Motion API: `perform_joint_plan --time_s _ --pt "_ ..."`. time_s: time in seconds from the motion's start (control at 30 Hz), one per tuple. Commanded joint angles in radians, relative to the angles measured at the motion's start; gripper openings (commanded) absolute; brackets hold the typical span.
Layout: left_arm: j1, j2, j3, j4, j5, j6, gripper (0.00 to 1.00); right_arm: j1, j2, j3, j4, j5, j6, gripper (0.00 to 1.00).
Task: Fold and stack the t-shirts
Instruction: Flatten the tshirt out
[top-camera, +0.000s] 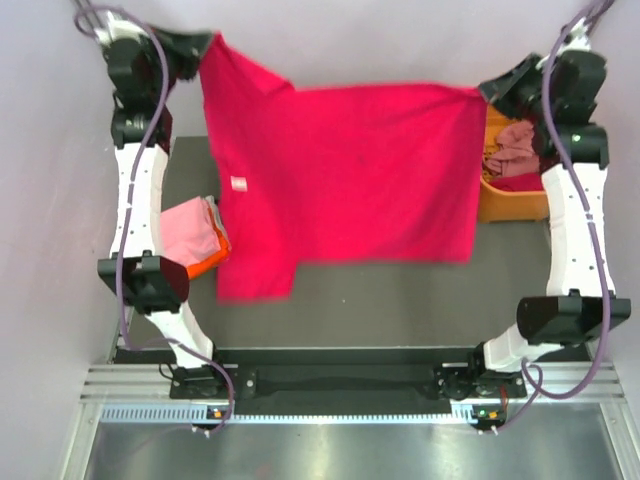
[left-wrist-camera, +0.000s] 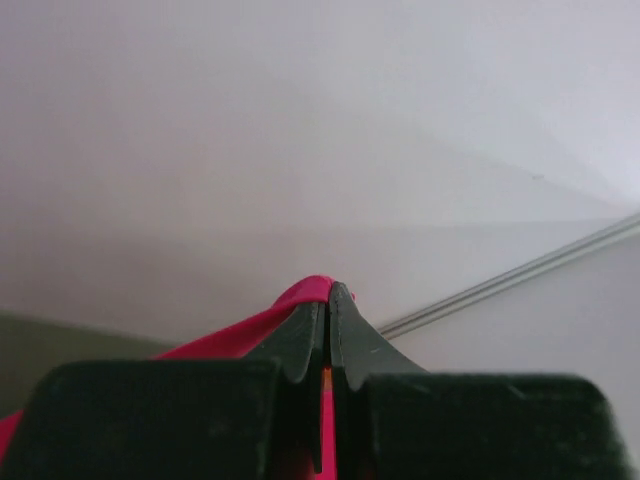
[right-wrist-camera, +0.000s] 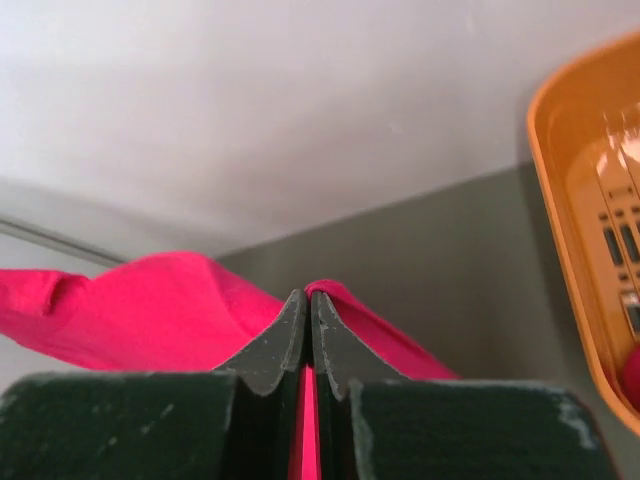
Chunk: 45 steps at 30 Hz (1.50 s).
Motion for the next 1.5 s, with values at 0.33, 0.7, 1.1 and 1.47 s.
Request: perform_joint_plan --time_s 0.33,0.7,1.1,1.47 --pt "-0.002 0.098 0.092 0.331 0.041 -0.027 0.0 -0.069 0.147 0.085 0.269 -0.259 0.163 0.0" --pt "-0.068 -0.261 -0.669 0.463 0.041 0.232 0.0 -0.097 0.11 -0.464 0.507 -0.327 0.142 0.0" --pt "-0.122 -0.727 -1.126 0.209 -0.072 0.306 0.0 -0.115 -0.109 -0.956 0.53 -0.296 0.032 0.0" --pt "-0.128 -1.079 -1.332 -0.106 -0.061 0.357 0.0 -0.16 -0.451 -1.218 0.342 -0.217 -0.068 0.0"
